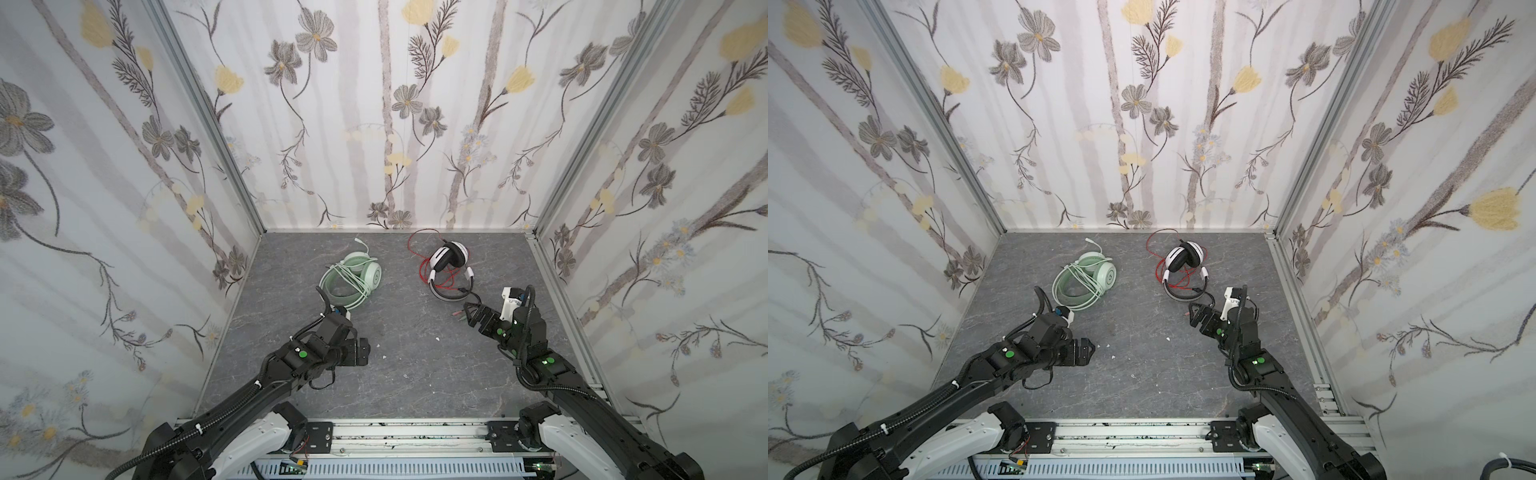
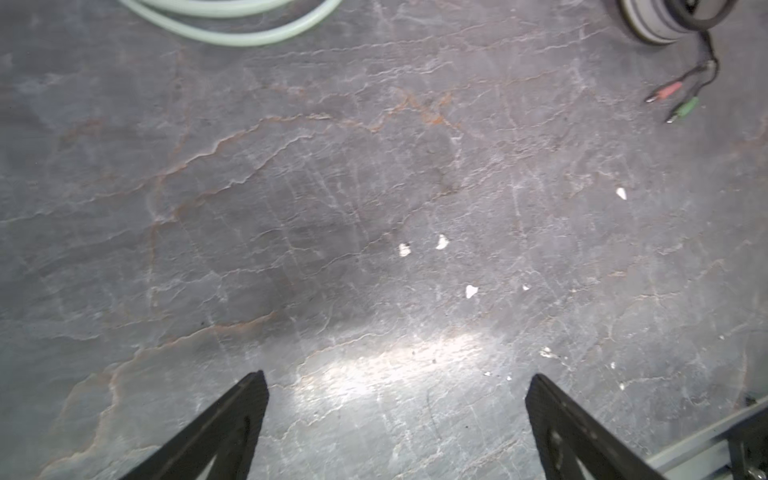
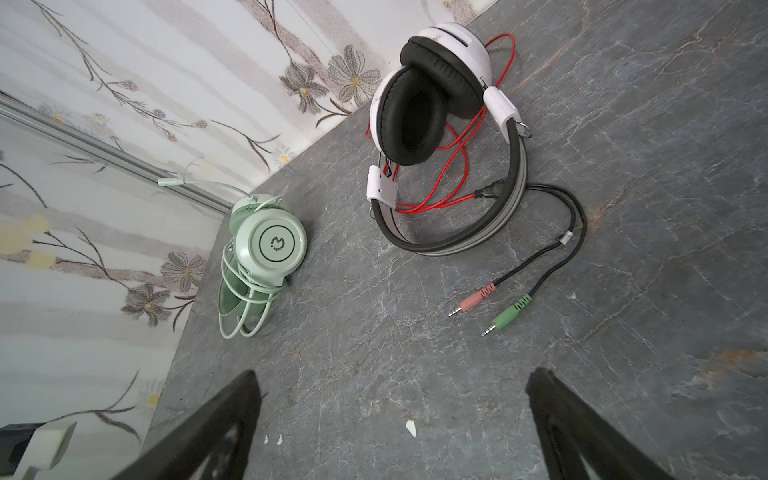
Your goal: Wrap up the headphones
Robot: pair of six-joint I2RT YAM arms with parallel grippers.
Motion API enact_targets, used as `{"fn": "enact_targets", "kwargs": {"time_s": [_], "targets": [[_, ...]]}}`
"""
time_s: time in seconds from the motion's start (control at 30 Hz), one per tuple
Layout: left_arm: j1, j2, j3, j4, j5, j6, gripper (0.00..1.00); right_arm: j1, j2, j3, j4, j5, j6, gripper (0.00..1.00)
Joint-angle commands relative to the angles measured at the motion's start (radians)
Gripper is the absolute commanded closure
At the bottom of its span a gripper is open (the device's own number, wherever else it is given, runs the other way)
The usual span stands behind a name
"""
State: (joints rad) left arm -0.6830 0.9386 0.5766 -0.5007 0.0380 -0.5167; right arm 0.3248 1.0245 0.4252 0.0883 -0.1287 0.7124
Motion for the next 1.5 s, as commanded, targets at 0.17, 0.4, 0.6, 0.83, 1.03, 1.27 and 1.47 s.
{"fn": "enact_targets", "kwargs": {"time_s": [0.17, 0.4, 0.6, 0.83, 1.03, 1.27, 1.47], "targets": [[-0.003, 0.034, -0.029, 0.029, -0.024, -0.012, 0.00, -0.123, 0.357, 0.384, -0.190, -0.021, -0.220, 0.00], [0.013, -0.030, -0.092, 0.029, -0.024, -0.012, 0.00, -0.289, 0.760, 0.710, -0.315, -0.113, -0.291, 0.04], [0.074, -0.055, -0.126, 0.029, -0.024, -0.012, 0.00, -0.293, 0.955, 0.925, -0.416, -0.128, -0.444, 0.04], [0.114, -0.048, -0.135, 0.029, -0.024, -0.012, 0.00, -0.293, 1.112, 1.088, -0.486, -0.133, -0.504, 0.19], [0.124, -0.054, -0.144, 0.029, -0.024, -0.012, 0.00, -0.264, 1.237, 1.203, -0.523, -0.139, -0.489, 0.23], [0.135, -0.032, -0.133, 0.029, -0.024, -0.012, 0.00, -0.219, 1.345, 1.326, -0.581, 0.008, -0.465, 0.34], [0.142, -0.032, -0.132, 0.029, -0.024, -0.012, 0.00, -0.219, 1.367, 1.362, -0.617, 0.066, -0.417, 0.54]]}}
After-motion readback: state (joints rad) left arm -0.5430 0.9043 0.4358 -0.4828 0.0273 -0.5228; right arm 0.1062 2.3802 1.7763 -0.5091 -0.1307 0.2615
